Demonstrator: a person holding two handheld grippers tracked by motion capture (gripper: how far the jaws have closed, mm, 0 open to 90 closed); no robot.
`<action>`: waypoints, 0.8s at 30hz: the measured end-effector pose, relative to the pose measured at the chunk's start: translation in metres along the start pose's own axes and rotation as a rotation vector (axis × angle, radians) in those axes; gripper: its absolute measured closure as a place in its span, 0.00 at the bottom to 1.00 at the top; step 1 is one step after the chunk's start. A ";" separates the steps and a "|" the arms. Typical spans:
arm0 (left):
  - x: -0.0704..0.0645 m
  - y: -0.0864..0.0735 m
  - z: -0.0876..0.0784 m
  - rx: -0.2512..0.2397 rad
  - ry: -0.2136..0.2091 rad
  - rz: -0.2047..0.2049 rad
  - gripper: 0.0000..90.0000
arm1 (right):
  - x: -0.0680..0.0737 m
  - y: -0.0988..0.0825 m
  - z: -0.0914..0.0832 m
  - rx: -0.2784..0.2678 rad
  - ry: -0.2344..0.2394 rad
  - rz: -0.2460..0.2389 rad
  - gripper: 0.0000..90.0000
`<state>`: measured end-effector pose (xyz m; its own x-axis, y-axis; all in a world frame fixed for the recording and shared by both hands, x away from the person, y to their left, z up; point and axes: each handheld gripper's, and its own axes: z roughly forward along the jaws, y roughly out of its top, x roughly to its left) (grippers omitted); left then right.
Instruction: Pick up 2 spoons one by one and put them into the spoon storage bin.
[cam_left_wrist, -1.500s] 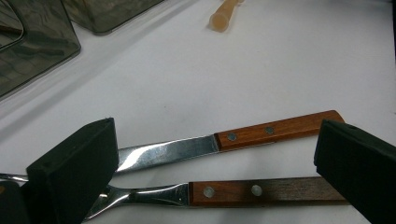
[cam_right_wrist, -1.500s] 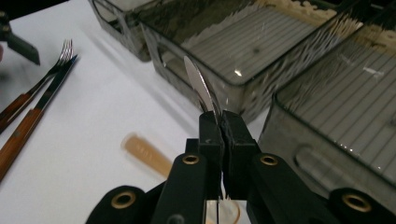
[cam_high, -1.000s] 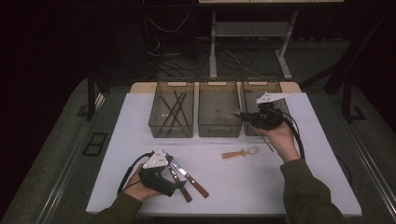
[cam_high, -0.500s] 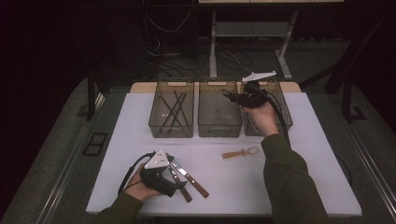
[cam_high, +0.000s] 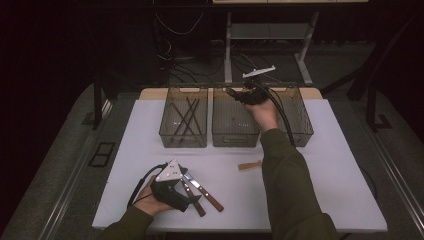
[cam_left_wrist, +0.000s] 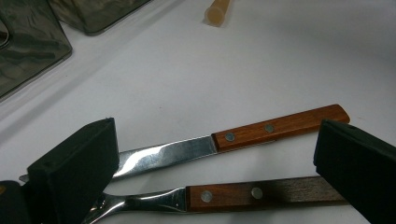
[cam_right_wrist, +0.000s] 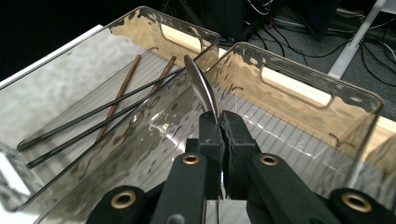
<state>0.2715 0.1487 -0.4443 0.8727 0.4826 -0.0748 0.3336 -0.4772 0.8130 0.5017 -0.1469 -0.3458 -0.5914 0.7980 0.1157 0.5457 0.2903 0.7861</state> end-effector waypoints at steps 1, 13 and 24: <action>0.000 0.000 0.000 0.000 -0.002 0.003 0.00 | 0.000 0.000 0.002 0.003 0.001 0.002 0.97; -0.001 0.000 0.001 0.007 -0.015 0.011 0.00 | 0.003 -0.018 0.041 0.148 -0.043 0.008 0.77; -0.001 0.000 0.001 0.009 -0.017 0.015 0.00 | 0.003 -0.019 0.015 0.108 -0.016 -0.001 0.58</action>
<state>0.2709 0.1473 -0.4445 0.8835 0.4629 -0.0725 0.3236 -0.4910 0.8088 0.4984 -0.1421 -0.3690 -0.5829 0.8058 0.1049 0.6066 0.3457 0.7159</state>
